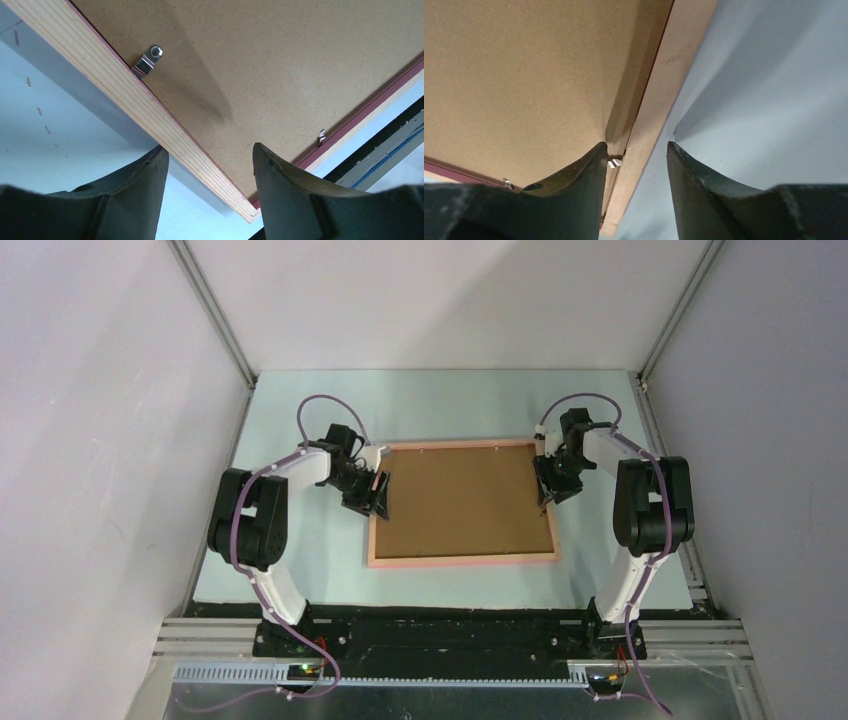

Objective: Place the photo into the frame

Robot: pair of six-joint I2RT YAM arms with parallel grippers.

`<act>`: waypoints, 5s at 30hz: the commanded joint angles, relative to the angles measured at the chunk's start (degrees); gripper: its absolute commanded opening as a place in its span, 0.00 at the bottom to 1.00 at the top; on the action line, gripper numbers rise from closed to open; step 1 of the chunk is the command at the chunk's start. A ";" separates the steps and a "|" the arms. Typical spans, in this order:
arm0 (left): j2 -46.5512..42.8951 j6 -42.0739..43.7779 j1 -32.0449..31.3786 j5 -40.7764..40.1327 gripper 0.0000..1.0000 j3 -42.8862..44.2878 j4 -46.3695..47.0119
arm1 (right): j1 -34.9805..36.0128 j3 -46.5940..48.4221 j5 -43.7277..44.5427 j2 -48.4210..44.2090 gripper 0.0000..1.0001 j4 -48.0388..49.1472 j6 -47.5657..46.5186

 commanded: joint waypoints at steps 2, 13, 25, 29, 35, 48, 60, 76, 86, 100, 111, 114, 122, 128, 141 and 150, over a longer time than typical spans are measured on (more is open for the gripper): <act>-2.53 -1.10 -0.61 2.38 0.66 -0.17 0.74 | 0.12 -1.16 0.29 0.25 0.47 0.57 -0.47; -2.38 -1.23 -0.59 2.16 0.66 -0.08 0.78 | 0.93 -2.78 0.79 -0.48 0.43 -0.45 -3.40; -1.84 -1.29 -0.60 1.70 0.66 -0.01 0.77 | 1.22 -2.77 -0.17 -0.38 0.39 -2.34 -11.04; -1.65 -1.27 -0.60 1.49 0.66 0.04 0.72 | 0.97 -2.81 -0.86 0.16 0.38 -3.07 -13.40; -1.56 -1.27 -0.61 1.08 0.66 0.10 0.77 | 1.09 -2.76 -2.47 1.01 0.38 -4.18 -15.81; -1.26 -1.44 -0.59 0.65 0.66 0.19 0.73 | 0.87 -2.75 -2.73 1.92 0.37 -5.80 -21.78; -1.27 -1.52 -0.63 0.26 0.66 0.21 0.73 | 0.83 -2.75 -4.21 2.18 0.42 -8.72 -28.08; -1.47 -1.54 -0.59 -0.69 0.66 0.27 0.73 | -1.18 -0.49 -5.40 2.18 0.45 -8.34 -27.03; -5.33 -1.44 -0.59 -5.18 0.69 0.25 1.39 | -3.74 4.25 -8.88 -0.87 0.56 -7.75 -20.18; -13.74 2.48 -0.60 -11.47 0.80 -1.26 2.46 | -6.12 2.92 -12.46 -11.28 0.66 -6.35 -16.24; -25.12 4.15 -0.61 -21.04 0.93 -3.81 4.03 | 5.78 -8.02 -3.92 -28.06 0.75 -0.48 -15.38; -26.94 4.10 -0.60 -21.39 0.96 -4.60 3.89 | 10.61 -12.92 -2.62 -32.61 0.80 0.32 -15.66; -31.67 5.77 -0.63 -24.41 0.97 -7.11 3.89 | 27.84 -19.57 -0.66 -37.52 0.91 -1.13 -16.04; -34.33 6.38 -0.61 -25.27 0.97 -8.79 3.79 | 38.35 -20.96 5.02 -34.23 0.89 0.40 -15.13; -35.38 8.55 -0.61 -25.39 0.97 -12.67 3.75 | 46.84 -21.04 12.10 -25.51 0.83 5.92 -15.46; -34.22 8.85 -0.61 -24.29 0.96 -11.92 3.75 | 48.26 -21.08 16.18 -22.00 0.77 9.01 -15.16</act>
